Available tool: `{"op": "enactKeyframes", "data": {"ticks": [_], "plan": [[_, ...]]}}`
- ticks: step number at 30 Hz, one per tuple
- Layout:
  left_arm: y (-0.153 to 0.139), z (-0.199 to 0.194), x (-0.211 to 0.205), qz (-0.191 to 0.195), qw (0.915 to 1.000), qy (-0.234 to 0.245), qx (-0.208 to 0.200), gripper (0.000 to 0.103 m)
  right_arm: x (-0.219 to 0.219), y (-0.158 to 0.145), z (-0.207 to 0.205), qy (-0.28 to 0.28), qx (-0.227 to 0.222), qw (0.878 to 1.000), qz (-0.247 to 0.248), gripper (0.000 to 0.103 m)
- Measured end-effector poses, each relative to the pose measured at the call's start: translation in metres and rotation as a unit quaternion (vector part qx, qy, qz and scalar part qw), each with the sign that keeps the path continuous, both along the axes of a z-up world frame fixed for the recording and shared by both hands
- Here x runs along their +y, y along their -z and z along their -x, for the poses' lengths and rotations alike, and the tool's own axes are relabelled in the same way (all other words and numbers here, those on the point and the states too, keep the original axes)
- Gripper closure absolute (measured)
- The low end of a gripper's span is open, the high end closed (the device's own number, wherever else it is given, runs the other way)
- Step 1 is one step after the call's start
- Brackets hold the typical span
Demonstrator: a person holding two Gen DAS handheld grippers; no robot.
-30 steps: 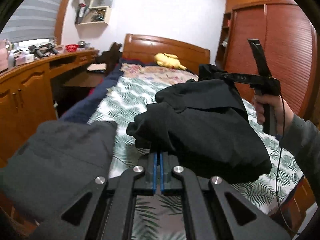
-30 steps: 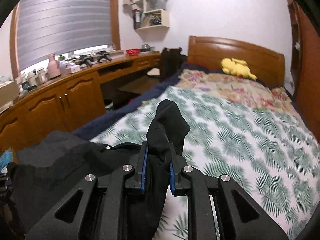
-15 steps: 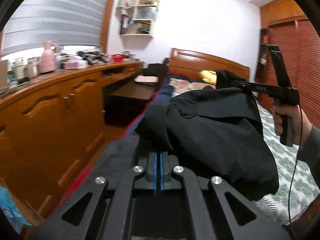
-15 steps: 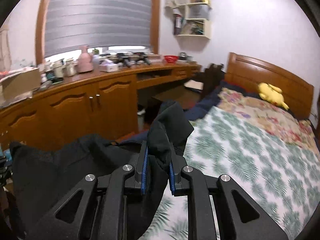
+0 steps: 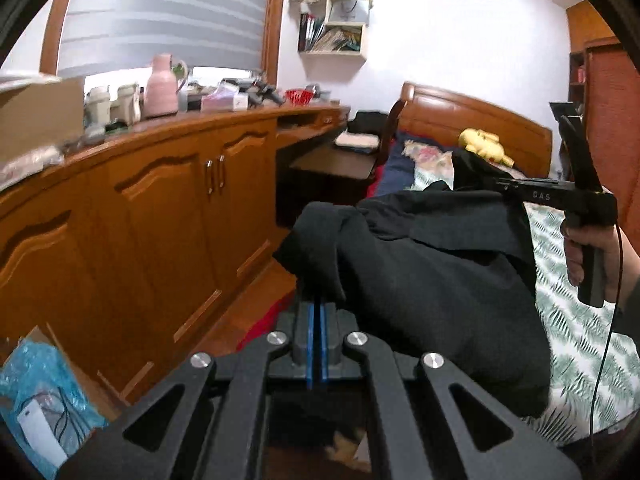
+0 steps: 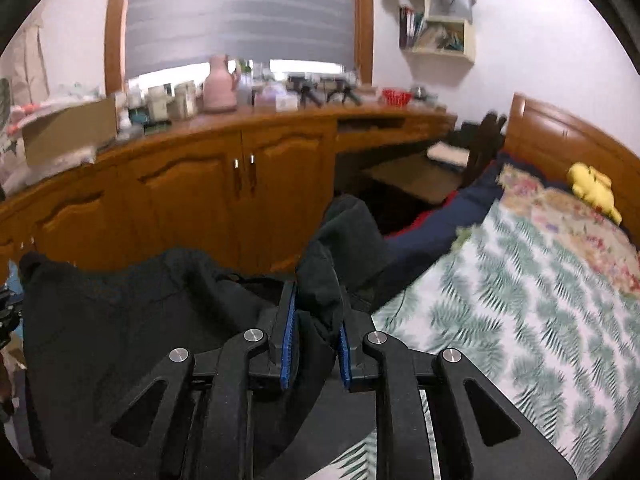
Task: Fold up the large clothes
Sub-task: 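Lift the folded coat with both tools and carry it toward the desk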
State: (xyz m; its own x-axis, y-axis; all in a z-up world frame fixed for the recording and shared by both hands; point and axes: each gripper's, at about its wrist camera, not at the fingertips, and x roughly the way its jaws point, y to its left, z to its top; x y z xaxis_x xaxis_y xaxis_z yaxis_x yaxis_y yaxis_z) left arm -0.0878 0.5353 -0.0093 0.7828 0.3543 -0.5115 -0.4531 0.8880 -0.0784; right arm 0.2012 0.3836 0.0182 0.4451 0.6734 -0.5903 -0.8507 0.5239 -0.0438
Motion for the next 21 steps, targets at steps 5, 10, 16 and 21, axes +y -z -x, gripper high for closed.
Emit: {"op": "enactKeyframes", "data": {"ticks": [5, 10, 16, 21], "plan": [[0.026, 0.009, -0.012, -0.011, 0.9996, -0.011, 0.023, 0.103, -0.002, 0.045, -0.005, 0.016, 0.014, 0.998, 0.054, 0.081], [0.028, 0.013, -0.012, 0.003, 0.9996, -0.016, 0.025, 0.103, -0.020, 0.059, -0.032, 0.052, 0.079, 0.994, 0.056, 0.075], [0.011, 0.021, -0.020, 0.005, 0.9999, -0.012, 0.008, 0.102, -0.042, 0.062, -0.031, 0.055, 0.084, 0.994, 0.033, 0.050], [-0.023, 0.032, -0.033, -0.020, 0.9993, -0.011, -0.028, 0.102, -0.045, 0.086, -0.042, 0.071, 0.111, 0.990, 0.049, 0.038]]}}
